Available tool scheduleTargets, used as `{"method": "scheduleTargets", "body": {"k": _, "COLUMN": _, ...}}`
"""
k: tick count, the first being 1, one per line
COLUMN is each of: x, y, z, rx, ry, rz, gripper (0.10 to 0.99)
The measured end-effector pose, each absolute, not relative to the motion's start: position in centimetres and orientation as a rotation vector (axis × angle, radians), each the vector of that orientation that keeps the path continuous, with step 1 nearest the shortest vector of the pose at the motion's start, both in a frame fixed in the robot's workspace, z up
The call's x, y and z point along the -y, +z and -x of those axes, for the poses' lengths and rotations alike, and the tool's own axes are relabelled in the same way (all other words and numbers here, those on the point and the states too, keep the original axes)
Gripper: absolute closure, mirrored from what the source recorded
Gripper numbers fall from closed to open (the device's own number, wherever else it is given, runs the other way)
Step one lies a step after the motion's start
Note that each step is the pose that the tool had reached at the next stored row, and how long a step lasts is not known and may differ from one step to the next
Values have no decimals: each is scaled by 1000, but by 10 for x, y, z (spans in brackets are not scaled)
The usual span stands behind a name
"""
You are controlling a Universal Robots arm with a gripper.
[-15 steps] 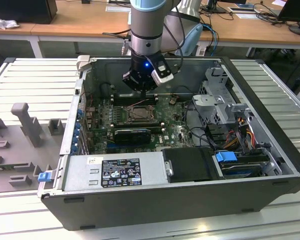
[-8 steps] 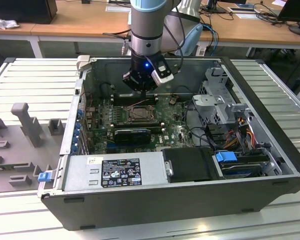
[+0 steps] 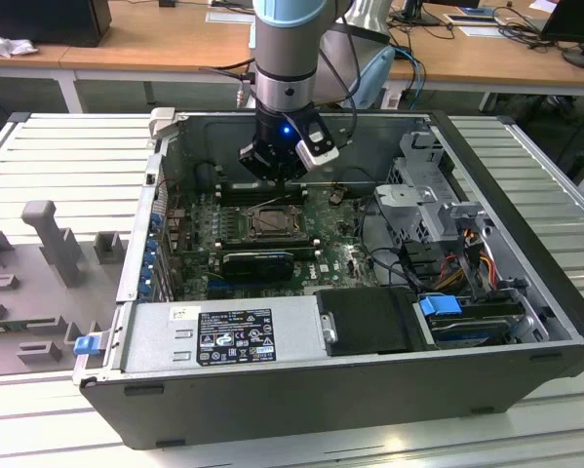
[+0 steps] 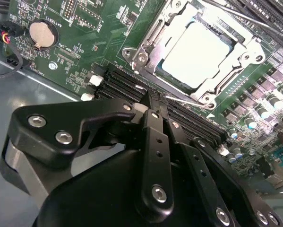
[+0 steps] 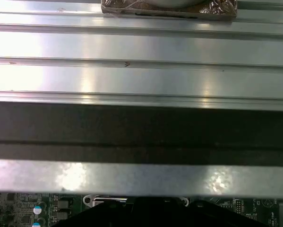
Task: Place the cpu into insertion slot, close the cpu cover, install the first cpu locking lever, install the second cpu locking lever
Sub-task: 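Install the first cpu locking lever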
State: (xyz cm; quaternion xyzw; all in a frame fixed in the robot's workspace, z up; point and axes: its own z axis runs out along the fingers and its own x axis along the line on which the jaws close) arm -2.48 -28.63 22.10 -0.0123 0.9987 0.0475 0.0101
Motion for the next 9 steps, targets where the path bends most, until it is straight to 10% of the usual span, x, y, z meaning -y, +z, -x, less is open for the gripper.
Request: {"method": "scheduleTargets", "body": {"k": 9, "x": 286, "y": 214, "z": 23, "rx": -3116, "ry": 148, "rz": 81, "gripper": 980}}
